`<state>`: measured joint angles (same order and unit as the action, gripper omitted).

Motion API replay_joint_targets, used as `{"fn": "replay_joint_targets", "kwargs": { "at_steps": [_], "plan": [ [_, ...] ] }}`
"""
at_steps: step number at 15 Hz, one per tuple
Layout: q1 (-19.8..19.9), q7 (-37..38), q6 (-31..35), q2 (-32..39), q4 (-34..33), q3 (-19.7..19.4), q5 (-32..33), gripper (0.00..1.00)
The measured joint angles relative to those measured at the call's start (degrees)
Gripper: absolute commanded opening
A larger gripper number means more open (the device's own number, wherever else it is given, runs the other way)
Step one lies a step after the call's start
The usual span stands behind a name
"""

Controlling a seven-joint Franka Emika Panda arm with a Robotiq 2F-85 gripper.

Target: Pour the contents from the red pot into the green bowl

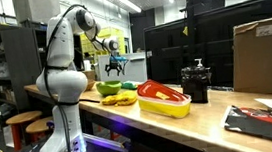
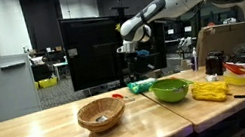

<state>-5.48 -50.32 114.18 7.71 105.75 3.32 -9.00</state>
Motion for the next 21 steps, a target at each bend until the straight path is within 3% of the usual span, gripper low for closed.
{"fn": "replay_joint_targets", "kwargs": {
  "at_steps": [7, 16, 21],
  "plan": [
    [0.4, 1.8, 2.0, 0.9, 2.4, 2.1, -7.3, 1.00],
    [0.0, 3.0, 13.8, 3.5, 7.1, 5.8, -8.2, 1.00],
    [0.1, 2.6, 17.0, 6.0, 7.8, 6.5, -8.2, 1.00]
  ]
}}
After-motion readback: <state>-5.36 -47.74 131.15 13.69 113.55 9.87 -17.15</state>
